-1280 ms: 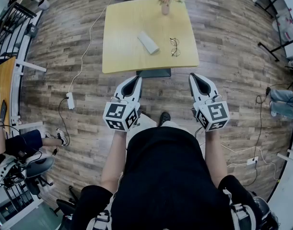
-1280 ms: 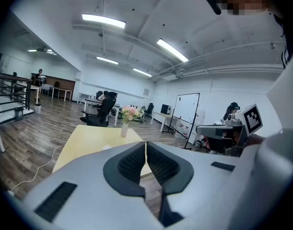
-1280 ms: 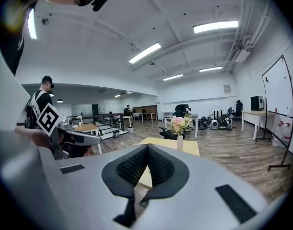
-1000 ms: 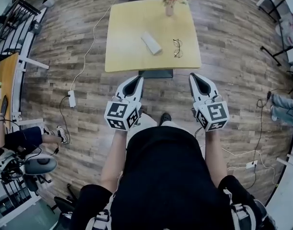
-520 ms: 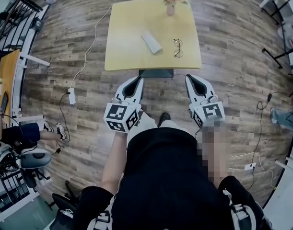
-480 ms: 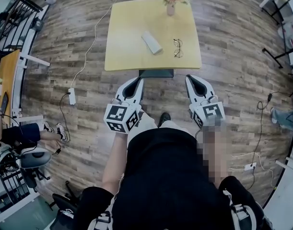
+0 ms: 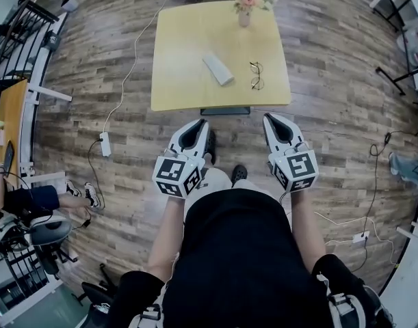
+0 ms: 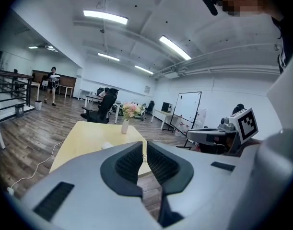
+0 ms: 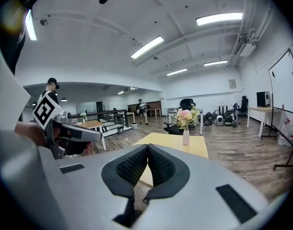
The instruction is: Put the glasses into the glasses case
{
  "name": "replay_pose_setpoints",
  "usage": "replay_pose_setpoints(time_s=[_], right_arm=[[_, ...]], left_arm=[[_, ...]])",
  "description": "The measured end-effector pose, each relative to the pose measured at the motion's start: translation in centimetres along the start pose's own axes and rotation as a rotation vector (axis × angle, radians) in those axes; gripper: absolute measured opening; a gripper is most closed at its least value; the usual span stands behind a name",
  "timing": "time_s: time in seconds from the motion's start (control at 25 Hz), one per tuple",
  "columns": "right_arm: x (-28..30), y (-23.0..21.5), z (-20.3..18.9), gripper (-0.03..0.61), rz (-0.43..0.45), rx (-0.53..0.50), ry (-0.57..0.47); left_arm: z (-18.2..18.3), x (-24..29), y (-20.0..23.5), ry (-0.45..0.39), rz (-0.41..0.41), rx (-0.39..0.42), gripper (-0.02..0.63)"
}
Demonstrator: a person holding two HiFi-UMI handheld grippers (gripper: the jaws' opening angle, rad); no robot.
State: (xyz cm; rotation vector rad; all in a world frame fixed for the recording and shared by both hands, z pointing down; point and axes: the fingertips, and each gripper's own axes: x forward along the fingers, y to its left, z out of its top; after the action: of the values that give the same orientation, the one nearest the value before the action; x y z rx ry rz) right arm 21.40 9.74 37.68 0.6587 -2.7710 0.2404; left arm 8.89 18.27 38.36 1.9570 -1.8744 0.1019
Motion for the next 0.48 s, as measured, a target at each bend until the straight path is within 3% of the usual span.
replay_pose_setpoints(time_s=[0.48], right_arm=[[7.7, -2.8, 3.8, 0.018, -0.049, -0.006, 0.010]], left_arm=[[4.8, 6.1, 6.5, -0.008, -0.046, 0.014, 0.025]])
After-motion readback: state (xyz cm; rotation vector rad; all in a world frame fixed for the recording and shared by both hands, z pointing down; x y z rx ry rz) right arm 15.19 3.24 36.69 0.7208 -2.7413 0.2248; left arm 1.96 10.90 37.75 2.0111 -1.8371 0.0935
